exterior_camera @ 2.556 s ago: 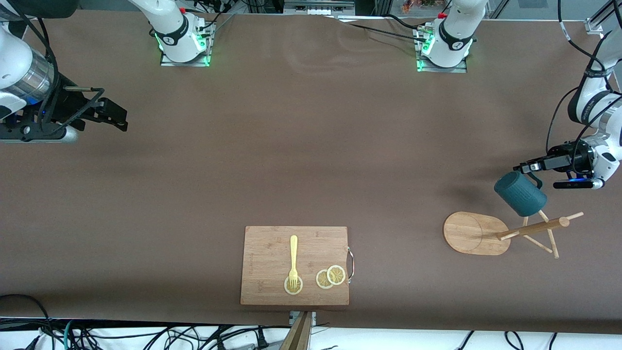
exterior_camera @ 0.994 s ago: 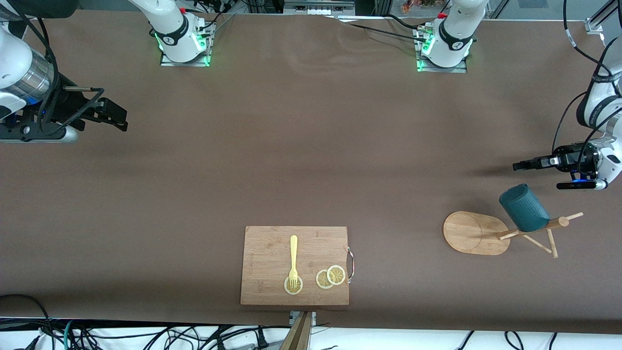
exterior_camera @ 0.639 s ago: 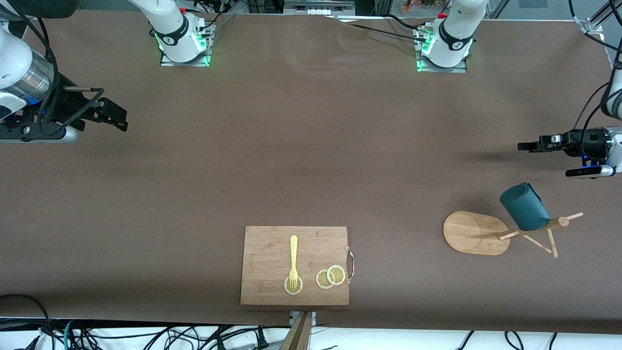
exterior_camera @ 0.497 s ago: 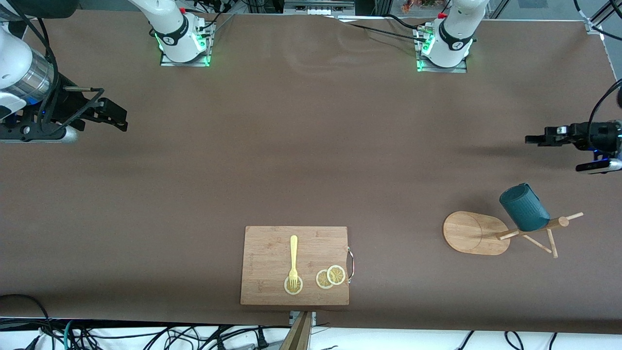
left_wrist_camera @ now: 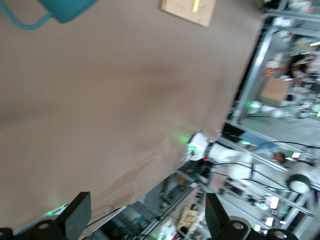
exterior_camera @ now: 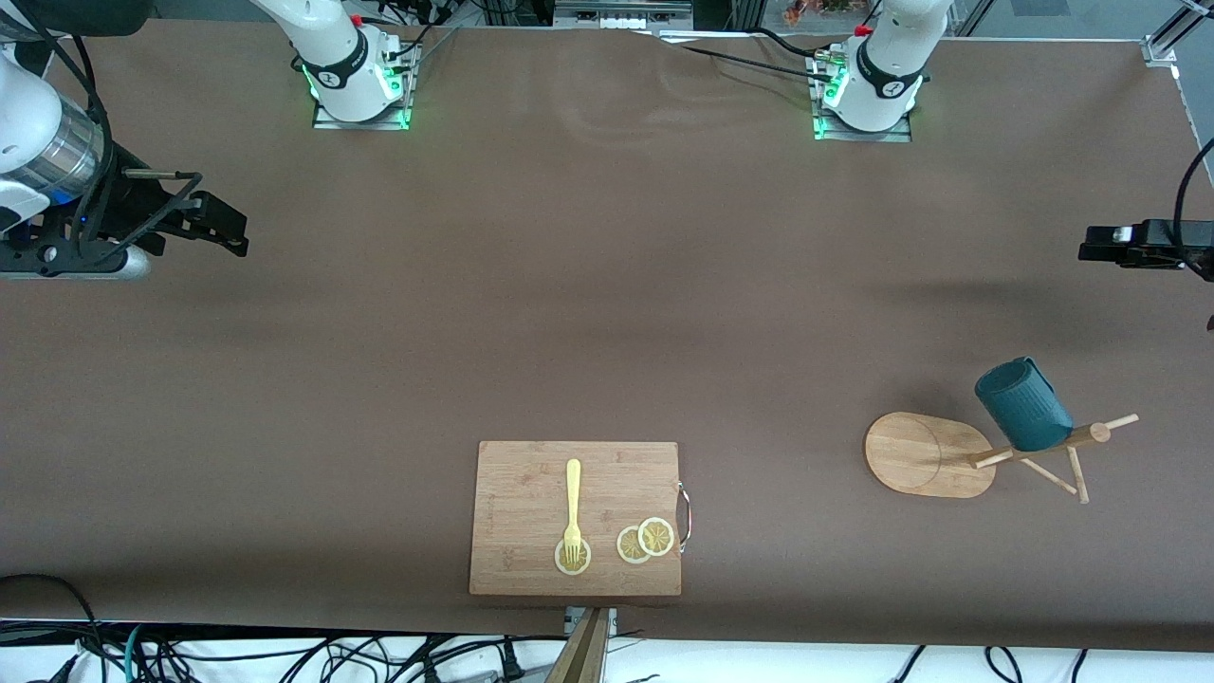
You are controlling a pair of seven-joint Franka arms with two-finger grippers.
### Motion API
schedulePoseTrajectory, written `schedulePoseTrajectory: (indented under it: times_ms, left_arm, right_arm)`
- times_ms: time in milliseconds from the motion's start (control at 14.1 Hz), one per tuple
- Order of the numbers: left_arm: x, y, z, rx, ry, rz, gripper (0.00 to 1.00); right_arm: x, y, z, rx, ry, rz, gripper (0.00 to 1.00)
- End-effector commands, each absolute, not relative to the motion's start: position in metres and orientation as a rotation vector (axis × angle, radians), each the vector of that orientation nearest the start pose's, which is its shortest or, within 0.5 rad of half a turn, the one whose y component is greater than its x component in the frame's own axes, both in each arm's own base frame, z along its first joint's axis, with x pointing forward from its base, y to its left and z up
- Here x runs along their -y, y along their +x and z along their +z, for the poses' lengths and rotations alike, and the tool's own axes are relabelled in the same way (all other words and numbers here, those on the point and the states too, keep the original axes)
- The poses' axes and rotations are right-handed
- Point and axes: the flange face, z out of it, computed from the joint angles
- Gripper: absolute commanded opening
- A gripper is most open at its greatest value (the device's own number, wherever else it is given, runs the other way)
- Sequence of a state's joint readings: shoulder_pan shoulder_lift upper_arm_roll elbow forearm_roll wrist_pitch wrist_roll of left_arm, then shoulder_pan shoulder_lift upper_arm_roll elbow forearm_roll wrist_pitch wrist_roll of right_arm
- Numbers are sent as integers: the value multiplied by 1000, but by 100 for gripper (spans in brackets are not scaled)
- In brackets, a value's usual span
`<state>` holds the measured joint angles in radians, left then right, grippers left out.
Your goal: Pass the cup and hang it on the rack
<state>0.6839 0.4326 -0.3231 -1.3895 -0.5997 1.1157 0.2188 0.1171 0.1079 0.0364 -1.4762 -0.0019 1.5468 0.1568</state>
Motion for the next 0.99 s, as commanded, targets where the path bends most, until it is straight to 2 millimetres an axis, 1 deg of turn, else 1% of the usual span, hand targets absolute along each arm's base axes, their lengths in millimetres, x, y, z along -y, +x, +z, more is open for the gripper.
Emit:
schedulePoseTrajectory:
  times_ms: [0,71,142,213,284,355,426,497,568,710,852,923]
  left_arm:
    - [-110,602,519,-7,2438,-538,100]
    - [-79,609,532,49,2561,-552,100]
    - [-52,615,540,105,2676,-563,100]
    - [-32,618,547,145,2760,-536,100]
    - [-19,618,558,177,2834,-483,100]
    - [3,619,567,232,2917,-435,100]
    - [15,620,579,260,3014,-372,100]
    - [24,625,587,275,3073,-275,100]
    - [30,625,599,276,3105,-182,100]
    - [39,613,624,289,3127,-46,100]
    - [41,597,628,255,3140,-57,100]
    - [39,592,628,165,3149,-64,100]
  right_arm:
    - [-86,580,611,-20,-3150,46,100]
    - [-86,580,611,-20,-3150,46,100]
    - [-86,580,611,-20,-3150,46,100]
    - [-86,580,611,-20,-3150,46,100]
    - [-86,580,611,-20,-3150,49,100]
    - [-86,580,611,-18,-3150,49,100]
    - [-86,580,611,-20,-3150,47,100]
    - [-86,580,611,-18,-3150,49,100]
    - [-86,580,611,-20,-3150,49,100]
    - [-86,580,612,-20,-3150,47,100]
    - [-86,580,611,-20,-3150,49,100]
    - [-86,580,611,-20,-3150,49,100]
